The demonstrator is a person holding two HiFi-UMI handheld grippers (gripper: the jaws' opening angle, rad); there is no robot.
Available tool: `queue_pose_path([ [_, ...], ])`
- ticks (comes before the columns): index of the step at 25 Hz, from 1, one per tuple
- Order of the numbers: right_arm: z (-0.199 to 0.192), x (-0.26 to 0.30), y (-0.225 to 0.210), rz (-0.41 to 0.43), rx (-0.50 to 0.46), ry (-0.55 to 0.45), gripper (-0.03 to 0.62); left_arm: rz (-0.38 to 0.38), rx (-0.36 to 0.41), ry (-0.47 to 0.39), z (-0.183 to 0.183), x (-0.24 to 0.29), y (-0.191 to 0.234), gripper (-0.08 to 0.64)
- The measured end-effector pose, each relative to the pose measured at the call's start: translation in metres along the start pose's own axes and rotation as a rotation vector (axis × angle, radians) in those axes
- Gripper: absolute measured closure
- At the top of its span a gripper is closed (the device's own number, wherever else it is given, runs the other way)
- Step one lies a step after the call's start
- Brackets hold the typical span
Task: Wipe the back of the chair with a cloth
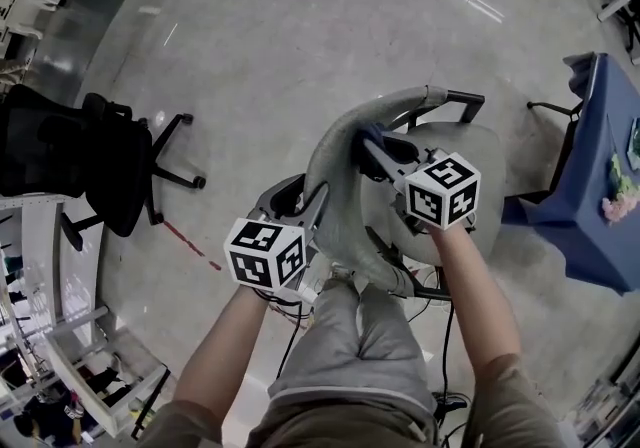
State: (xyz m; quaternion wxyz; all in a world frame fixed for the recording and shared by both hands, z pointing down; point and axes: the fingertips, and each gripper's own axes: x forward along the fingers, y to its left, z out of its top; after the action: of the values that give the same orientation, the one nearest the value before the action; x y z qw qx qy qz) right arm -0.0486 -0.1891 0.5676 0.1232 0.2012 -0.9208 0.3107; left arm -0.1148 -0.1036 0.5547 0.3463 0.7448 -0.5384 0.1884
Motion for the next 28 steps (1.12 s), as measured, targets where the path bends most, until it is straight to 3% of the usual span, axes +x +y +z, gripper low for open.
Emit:
queue_pose_path([
  [4,0.022,0.014,-0.02,-0.075,0.061,-0.07,0.545,0.025,0.065,0.005,0.001,-0.009,-0.002,0.402],
  [10,-0.007,0.027,0.053,0.02,0.061,-0.015,0.543,0.036,0.076,-0.006,-0.002,-0.035,0.0,0.402],
  [14,-0.041,0.012,0.109,0.09,0.101,0.029,0.545,0.06,0.076,0.007,-0.009,-0.049,0.005,0.405],
  [16,-0.056,0.001,0.129,0.112,0.104,0.065,0.545,0.081,0.075,0.021,-0.011,-0.057,0.008,0.445],
  [20,-0.073,-0.026,0.161,0.159,0.084,0.137,0.545,0.096,0.066,0.026,-0.011,-0.079,0.011,0.445],
  [24,-0.058,-0.057,0.183,0.164,0.054,0.125,0.545,0.105,0.081,0.016,-0.002,-0.103,0.009,0.453],
  [28,-0.015,-0.091,0.198,0.15,0.017,0.066,0.545,0.101,0.102,-0.036,0.027,-0.121,-0.004,0.477],
])
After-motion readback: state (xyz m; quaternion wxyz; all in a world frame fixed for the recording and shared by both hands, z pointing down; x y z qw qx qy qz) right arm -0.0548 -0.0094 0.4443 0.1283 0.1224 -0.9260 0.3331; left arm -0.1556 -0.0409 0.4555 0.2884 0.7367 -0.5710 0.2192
